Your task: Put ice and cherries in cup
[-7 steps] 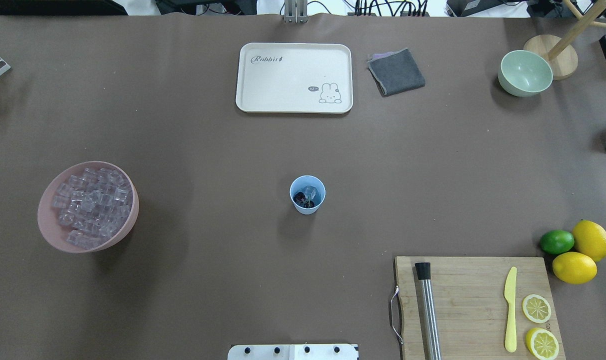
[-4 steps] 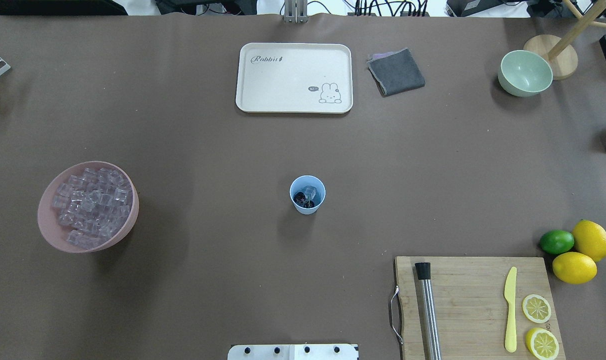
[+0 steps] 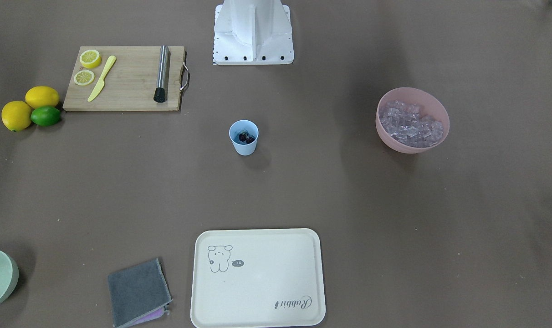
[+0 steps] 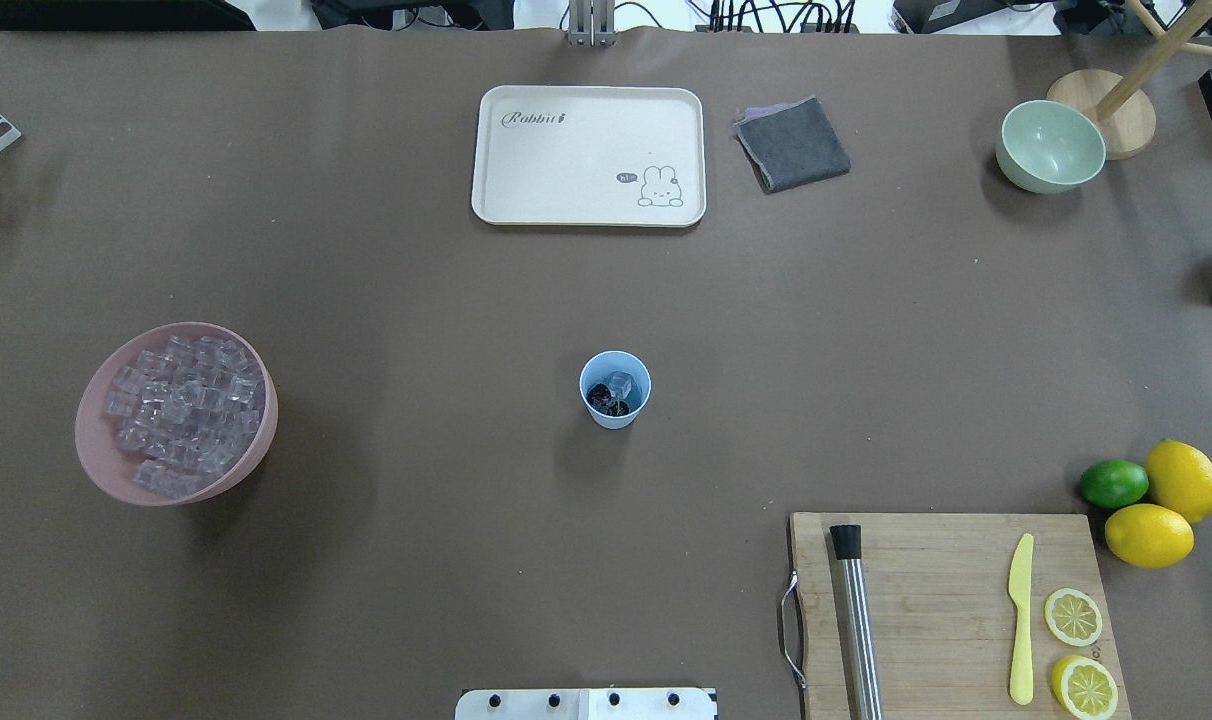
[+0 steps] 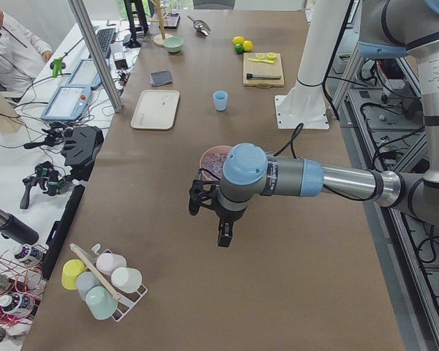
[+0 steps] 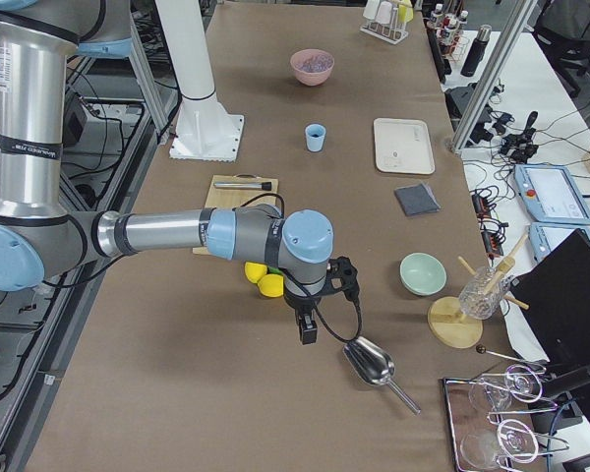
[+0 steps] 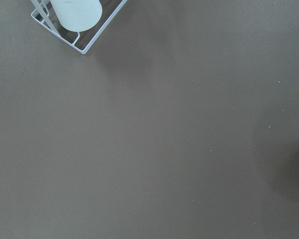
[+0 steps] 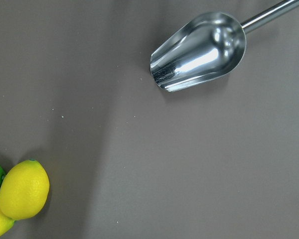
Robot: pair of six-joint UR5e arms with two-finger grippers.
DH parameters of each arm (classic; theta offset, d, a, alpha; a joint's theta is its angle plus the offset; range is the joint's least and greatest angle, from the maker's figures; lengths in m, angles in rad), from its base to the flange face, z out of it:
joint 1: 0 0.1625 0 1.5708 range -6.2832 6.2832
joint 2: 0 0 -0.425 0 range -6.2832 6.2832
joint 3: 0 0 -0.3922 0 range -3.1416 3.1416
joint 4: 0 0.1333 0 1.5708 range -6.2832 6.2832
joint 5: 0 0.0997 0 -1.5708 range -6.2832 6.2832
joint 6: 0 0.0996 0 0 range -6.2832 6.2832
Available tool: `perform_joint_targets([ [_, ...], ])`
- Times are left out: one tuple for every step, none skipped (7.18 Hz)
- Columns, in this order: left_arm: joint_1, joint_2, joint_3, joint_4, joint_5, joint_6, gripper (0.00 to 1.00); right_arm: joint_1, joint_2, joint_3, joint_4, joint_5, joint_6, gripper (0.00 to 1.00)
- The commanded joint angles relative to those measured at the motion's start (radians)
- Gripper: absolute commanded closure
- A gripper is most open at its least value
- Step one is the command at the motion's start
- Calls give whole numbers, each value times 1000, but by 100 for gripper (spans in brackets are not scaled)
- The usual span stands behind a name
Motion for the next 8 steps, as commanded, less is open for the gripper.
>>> perform_joint_targets([
  [5, -13, 10, -3, -2, -2, 3, 3, -7, 26, 6, -1, 1, 0],
  [3, -16, -7, -1, -3, -1, 3, 3, -21, 25, 49, 10, 1, 0],
  [5, -19, -7, -3, -5, -1, 3, 3, -45, 25, 89, 24, 2, 0],
  [12, -24, -6, -4, -8, -1, 2, 3, -76, 26, 116, 28, 2, 0],
  [17, -28, -22, -4, -9, 1, 2, 4, -98, 28, 138, 30, 4, 0],
  [25, -44, -16, -4, -3, 1, 3, 3, -99, 29, 138, 36, 5, 0],
  [26, -35, -21, -3, -8, 1, 3, 4, -104, 29, 138, 42, 5, 0],
  [31, -28, -21, -4, -11, 1, 3, 4, -119, 23, 138, 39, -1, 0],
])
